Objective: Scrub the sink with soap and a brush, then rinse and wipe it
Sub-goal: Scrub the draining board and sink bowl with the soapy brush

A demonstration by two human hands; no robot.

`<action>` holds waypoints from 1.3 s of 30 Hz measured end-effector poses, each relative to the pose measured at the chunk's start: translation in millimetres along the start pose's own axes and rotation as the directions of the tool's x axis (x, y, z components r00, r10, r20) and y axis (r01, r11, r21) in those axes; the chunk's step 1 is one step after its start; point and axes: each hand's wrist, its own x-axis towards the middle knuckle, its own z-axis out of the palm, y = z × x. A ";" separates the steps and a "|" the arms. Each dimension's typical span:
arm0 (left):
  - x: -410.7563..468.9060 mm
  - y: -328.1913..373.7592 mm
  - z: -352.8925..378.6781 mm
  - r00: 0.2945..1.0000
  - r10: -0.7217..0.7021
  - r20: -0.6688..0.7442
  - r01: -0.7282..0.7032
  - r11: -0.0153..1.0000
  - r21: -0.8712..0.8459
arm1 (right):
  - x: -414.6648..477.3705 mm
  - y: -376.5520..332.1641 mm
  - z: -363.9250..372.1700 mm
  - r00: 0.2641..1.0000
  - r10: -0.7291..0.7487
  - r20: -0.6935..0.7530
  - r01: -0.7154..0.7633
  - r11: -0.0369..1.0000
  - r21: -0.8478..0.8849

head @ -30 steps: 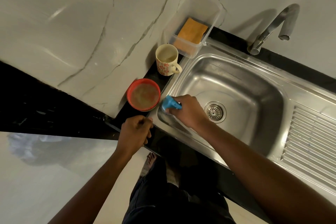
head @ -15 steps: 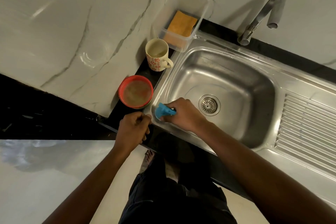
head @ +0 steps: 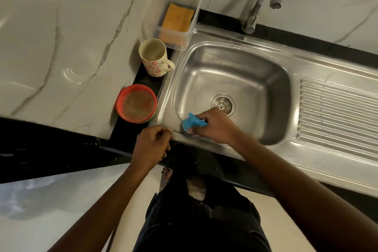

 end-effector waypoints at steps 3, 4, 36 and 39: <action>-3.6 4.6 7.1 1.000 0.004 -0.013 -0.004 1.000 0.005 | 1.2 -3.0 8.0 1.000 -0.012 0.022 0.011 0.998 0.054; -5.4 5.9 9.9 1.000 0.005 -0.020 -0.005 1.000 0.004 | -2.7 3.4 2.8 0.999 -0.023 0.037 0.022 0.999 0.030; -33.4 38.9 103.7 0.998 0.047 -0.053 -0.045 0.999 0.024 | -70.0 108.2 -60.8 0.993 0.015 0.119 -0.014 1.000 -0.006; -32.9 41.8 110.5 0.997 0.066 -0.038 -0.064 0.997 0.039 | -74.4 108.1 -57.4 0.994 0.016 0.106 -0.017 1.000 0.013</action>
